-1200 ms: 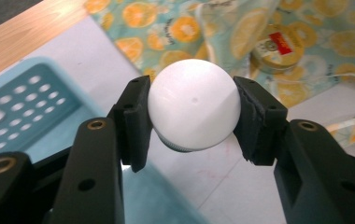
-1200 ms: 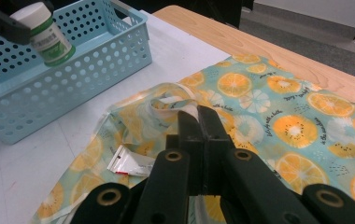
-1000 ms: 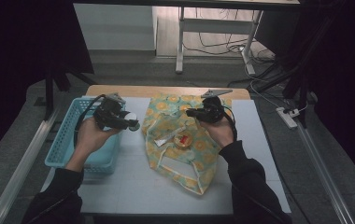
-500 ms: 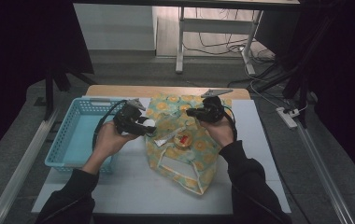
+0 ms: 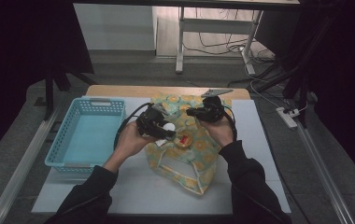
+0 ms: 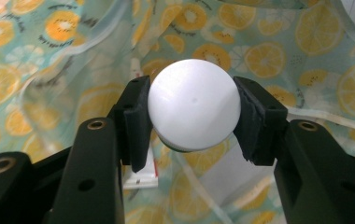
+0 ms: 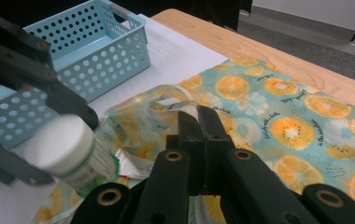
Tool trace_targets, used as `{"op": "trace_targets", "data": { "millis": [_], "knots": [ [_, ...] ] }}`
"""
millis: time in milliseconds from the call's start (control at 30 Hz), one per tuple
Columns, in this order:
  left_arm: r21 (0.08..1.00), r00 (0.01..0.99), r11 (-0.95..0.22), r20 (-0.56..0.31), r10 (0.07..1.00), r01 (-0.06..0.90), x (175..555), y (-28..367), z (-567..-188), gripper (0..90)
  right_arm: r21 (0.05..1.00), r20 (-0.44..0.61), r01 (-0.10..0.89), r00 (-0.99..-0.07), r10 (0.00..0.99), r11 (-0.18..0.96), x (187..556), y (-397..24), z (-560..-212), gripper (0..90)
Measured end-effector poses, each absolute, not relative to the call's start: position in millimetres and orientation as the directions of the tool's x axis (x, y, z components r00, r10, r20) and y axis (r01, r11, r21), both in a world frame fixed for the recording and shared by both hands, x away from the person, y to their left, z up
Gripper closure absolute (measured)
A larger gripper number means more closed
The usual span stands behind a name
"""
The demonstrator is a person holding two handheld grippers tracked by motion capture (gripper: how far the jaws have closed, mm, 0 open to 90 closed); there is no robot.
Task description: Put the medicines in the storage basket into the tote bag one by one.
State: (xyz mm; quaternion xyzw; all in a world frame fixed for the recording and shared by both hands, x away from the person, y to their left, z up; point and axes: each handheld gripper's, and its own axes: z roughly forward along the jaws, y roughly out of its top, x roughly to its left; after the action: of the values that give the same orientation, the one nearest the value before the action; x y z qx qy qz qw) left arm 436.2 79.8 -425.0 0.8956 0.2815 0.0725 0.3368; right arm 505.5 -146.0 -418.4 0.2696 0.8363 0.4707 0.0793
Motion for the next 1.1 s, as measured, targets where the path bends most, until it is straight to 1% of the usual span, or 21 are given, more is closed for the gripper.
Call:
{"op": "trace_targets", "data": {
  "millis": [167,367,433,600,733,967,1100],
  "knots": [
    [0.64,0.836,-0.621,-0.06,0.545,0.451,446,64,-433,50.6,0.831,0.121,0.377,-0.841,0.528,0.41,506,-146,-419,90.0],
    [0.64,0.828,-0.618,-0.051,0.558,0.456,458,50,-443,50.5,0.828,0.126,0.386,-0.836,0.534,0.408,508,-147,-421,90.0],
    [0.641,0.826,-0.616,-0.051,0.562,0.459,462,47,-445,50.5,0.828,0.125,0.385,-0.835,0.535,0.408,508,-148,-421,90.0],
    [0.629,0.819,-0.63,-0.019,0.573,0.455,469,40,-451,50.5,0.828,0.123,0.386,-0.833,0.54,0.407,508,-148,-420,90.0],
    [0.638,0.811,-0.615,-0.027,0.584,0.463,476,37,-454,50.5,0.828,0.121,0.385,-0.832,0.542,0.408,509,-146,-421,90.0],
    [0.633,0.798,-0.616,-0.003,0.603,0.468,484,31,-465,50.4,0.824,0.116,0.388,-0.829,0.547,0.413,509,-146,-422,90.0],
    [0.637,0.794,-0.61,-0.007,0.608,0.472,488,29,-470,50.3,0.823,0.114,0.389,-0.827,0.55,0.414,509,-147,-423,90.0]
  ]
}}
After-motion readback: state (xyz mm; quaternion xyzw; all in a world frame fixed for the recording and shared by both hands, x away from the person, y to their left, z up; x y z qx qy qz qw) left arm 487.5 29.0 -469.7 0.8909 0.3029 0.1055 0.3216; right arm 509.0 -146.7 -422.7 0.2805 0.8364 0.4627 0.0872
